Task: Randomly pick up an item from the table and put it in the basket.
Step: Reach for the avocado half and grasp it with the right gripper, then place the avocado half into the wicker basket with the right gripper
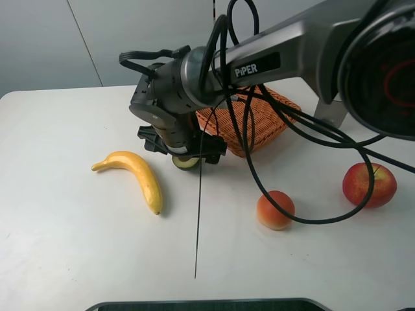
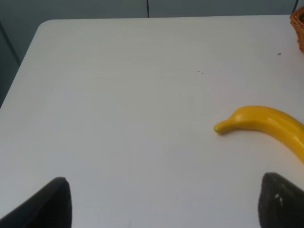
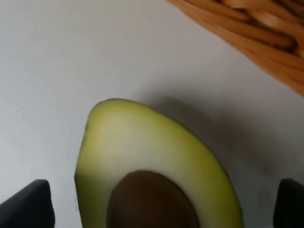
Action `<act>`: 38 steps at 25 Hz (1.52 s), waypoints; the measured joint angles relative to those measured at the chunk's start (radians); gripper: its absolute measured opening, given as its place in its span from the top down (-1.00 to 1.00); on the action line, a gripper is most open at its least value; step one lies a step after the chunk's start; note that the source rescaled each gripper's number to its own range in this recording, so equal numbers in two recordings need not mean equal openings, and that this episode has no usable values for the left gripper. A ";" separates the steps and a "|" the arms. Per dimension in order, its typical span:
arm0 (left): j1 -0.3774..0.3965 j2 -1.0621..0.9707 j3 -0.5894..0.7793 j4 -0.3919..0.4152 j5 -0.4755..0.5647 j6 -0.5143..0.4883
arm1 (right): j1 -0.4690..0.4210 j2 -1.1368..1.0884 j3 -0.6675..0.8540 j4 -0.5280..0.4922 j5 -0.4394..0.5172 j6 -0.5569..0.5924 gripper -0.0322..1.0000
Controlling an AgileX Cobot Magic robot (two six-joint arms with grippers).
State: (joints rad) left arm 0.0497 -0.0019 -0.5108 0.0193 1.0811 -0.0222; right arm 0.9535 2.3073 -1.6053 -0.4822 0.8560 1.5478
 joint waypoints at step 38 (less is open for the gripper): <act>0.000 0.000 0.000 0.000 0.000 0.003 | 0.013 -0.026 -0.004 0.177 -0.018 -0.270 0.94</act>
State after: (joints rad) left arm 0.0497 -0.0019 -0.5108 0.0193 1.0811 -0.0195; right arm 0.9661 2.2808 -1.6089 -0.3054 0.8376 1.2778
